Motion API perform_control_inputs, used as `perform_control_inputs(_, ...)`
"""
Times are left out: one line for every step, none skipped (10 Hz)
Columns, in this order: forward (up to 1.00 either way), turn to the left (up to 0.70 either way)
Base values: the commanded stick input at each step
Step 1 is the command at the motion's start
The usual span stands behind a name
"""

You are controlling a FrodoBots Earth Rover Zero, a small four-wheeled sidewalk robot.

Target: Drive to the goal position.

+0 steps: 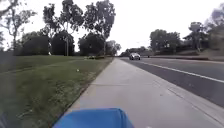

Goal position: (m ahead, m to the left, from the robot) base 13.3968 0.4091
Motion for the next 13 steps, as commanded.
perform_control_inputs(1.00,0.00)
perform_control_inputs(1.00,0.00)
perform_control_inputs(1.00,0.00)
perform_control_inputs(1.00,0.00)
perform_control_inputs(1.00,0.00)
perform_control_inputs(1.00,0.00)
perform_control_inputs(1.00,0.00)
perform_control_inputs(1.00,0.00)
perform_control_inputs(1.00,0.00)
perform_control_inputs(1.00,0.00)
perform_control_inputs(1.00,0.00)
perform_control_inputs(1.00,0.00)
perform_control_inputs(1.00,0.00)
